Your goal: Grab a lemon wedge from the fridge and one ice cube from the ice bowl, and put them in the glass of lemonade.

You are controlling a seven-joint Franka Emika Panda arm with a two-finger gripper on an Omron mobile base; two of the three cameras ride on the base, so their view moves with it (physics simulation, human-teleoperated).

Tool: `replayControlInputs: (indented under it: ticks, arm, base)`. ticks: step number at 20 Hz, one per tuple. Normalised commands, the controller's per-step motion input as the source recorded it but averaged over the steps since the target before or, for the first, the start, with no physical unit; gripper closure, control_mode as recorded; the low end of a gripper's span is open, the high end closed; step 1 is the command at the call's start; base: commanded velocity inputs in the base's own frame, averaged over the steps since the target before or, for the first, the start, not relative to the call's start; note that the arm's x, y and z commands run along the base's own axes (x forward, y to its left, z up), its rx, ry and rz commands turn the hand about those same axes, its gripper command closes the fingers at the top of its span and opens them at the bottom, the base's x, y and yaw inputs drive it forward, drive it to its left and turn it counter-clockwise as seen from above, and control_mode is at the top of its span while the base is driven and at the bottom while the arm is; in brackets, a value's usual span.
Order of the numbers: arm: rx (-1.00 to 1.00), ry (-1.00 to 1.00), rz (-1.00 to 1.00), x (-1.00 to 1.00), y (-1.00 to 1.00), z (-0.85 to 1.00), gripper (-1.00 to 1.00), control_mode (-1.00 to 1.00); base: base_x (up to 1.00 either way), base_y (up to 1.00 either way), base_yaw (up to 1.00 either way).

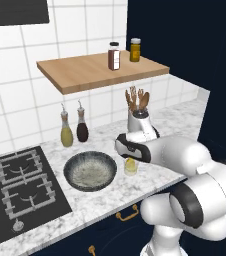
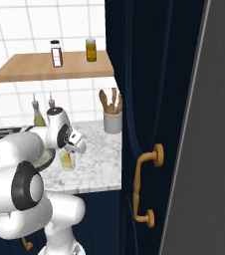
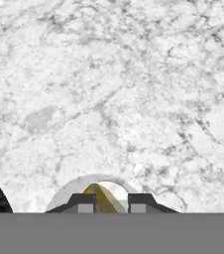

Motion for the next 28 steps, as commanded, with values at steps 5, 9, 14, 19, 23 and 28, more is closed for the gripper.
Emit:
replayControlInputs:
  ticks: [5, 9, 14, 19, 23, 28]
  arm:
    - [0.00, -0.08, -0.01, 0.00, 0.00, -0.21, 1.00, -1.00]
    - [0.00, -0.04, 0.00, -0.06, 0.00, -0.16, 1.00, -1.00]
    - [0.00, -0.02, 0.00, -0.22, 0.01, -0.09, -1.00, -1.00]
    - [0.02, -0.11, -0.01, -0.12, 0.00, 0.12, -1.00, -1.00]
    - [0.03, -0.22, -0.02, 0.00, 0.00, 0.81, -1.00, -1.00]
    - [0.03, -0.17, -0.01, -0.05, -0.02, 0.71, -1.00, -1.00]
  base:
    - [0.00, 0.00, 0.00]
    - [0.00, 0.00, 0.00]
    - [0.00, 0.00, 0.00]
    - [0.00, 0.00, 0.00]
    - [0.00, 0.00, 0.00]
    - [0.00, 0.00, 0.00]
